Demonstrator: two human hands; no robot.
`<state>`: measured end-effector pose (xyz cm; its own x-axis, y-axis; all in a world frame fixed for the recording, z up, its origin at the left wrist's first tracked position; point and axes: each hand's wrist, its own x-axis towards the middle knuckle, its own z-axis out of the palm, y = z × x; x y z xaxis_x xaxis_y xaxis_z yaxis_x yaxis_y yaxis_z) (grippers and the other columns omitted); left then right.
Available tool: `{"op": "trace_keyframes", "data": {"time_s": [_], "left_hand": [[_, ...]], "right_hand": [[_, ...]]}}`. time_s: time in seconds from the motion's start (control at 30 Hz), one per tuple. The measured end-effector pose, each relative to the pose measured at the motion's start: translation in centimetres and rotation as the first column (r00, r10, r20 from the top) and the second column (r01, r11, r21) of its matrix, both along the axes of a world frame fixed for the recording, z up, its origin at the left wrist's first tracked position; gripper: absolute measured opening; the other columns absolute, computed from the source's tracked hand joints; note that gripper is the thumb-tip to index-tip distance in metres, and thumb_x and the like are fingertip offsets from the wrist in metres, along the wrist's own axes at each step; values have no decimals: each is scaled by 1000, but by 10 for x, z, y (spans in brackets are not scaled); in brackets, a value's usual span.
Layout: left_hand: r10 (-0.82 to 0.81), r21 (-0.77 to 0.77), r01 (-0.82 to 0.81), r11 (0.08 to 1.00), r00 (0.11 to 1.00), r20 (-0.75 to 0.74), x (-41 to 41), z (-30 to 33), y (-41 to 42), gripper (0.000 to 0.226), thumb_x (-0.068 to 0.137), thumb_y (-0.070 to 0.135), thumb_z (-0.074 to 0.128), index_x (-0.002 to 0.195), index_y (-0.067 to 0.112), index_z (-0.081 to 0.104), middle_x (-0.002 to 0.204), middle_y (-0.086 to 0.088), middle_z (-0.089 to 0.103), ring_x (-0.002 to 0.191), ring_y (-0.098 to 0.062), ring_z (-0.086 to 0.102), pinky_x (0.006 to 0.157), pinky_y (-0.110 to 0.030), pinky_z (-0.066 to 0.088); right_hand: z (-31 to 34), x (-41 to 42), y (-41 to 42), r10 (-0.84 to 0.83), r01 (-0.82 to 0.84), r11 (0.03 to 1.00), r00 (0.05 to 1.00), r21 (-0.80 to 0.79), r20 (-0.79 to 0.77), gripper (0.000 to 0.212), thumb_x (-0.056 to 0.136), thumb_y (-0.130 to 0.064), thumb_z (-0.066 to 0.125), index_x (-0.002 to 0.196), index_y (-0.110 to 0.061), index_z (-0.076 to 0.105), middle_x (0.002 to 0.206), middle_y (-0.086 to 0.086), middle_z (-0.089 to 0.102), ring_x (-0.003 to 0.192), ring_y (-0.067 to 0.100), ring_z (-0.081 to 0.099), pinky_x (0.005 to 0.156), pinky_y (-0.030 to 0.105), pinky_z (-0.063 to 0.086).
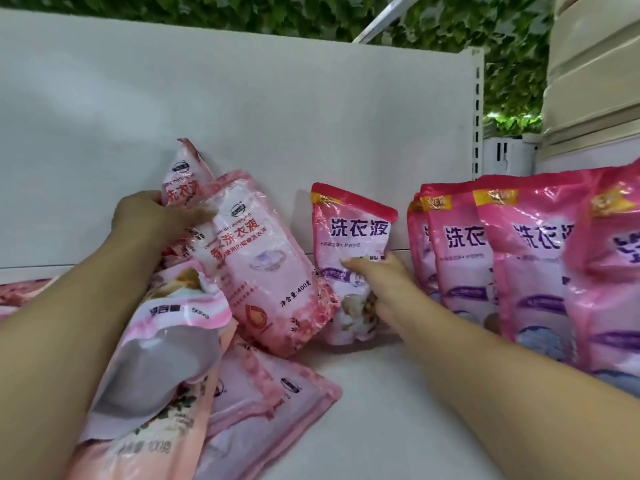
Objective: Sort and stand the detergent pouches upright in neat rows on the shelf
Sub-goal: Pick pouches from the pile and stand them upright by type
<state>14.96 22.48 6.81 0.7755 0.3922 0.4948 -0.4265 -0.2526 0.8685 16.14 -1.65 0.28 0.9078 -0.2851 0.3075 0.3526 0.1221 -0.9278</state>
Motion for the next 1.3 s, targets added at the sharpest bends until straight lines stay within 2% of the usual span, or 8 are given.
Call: {"op": "trace_keyframes", "data": {"time_s": [0.13,0.4,0.53,0.77,0.97,1.1,1.2,1.3], "left_hand": [[-7,-44,7,999,1000,8,0,0,0,32,64,16,81,92,14,65,86,-11,67,59,-20,62,61,-29,53],[-37,-46,38,998,999,26,-9,-4,-5,36,66,15,80,98,10,67,82,-9,68,42,-10,61,39,-19,50],[-66,-37,66,997,998,5,-11,-2,-7,28,65,18,81,86,10,65,48,2,64,29,-5,52,31,-14,41],[-85,-14,85,996,996,-1,-12,-2,-6,29,61,18,83,85,13,67,57,0,69,40,-8,61,43,-24,54],[-61,108,62,992,998,-13,-10,1,-11,35,64,30,82,90,12,68,81,-9,70,64,-22,66,69,-35,55],[-4,241,7,971,1000,-12,-13,2,-17,37,72,51,69,75,14,60,67,-5,62,52,-16,56,47,-24,42],[-56,192,56,980,998,-9,-13,2,-17,35,74,51,67,71,16,59,51,-1,60,34,-7,51,35,-13,37],[-101,97,101,990,995,2,-11,1,-14,36,78,53,64,72,17,63,39,3,58,32,-12,49,40,-16,40]], "right_hand": [[1,12,-5,-150,154,980,988,-127,42,40,77,-30,71,112,-17,56,105,3,67,91,23,64,82,38,53],[14,12,-15,-146,148,988,989,-53,29,28,87,-42,58,79,-16,50,91,11,58,89,25,59,85,35,46],[5,11,-13,-251,247,953,968,-173,-4,50,88,-41,55,122,-3,49,116,9,60,110,27,56,98,40,42],[-6,-5,-2,-375,386,786,919,-483,123,76,93,-35,49,148,-17,1,152,7,23,135,26,31,101,34,34],[-9,6,-10,-193,222,917,974,-332,119,67,91,-30,55,146,-26,19,135,1,49,123,26,47,98,35,38],[0,-4,1,-425,453,718,887,-528,183,84,90,-34,54,148,-18,-5,156,7,1,142,26,12,112,36,19],[3,-32,33,-201,469,621,870,-628,451,84,92,-36,49,147,-16,-11,154,-4,-19,143,13,-9,111,22,-1],[4,-38,63,-12,122,802,982,-584,189,91,85,-42,58,148,-22,-5,157,-4,-4,143,15,4,114,32,10]]}}
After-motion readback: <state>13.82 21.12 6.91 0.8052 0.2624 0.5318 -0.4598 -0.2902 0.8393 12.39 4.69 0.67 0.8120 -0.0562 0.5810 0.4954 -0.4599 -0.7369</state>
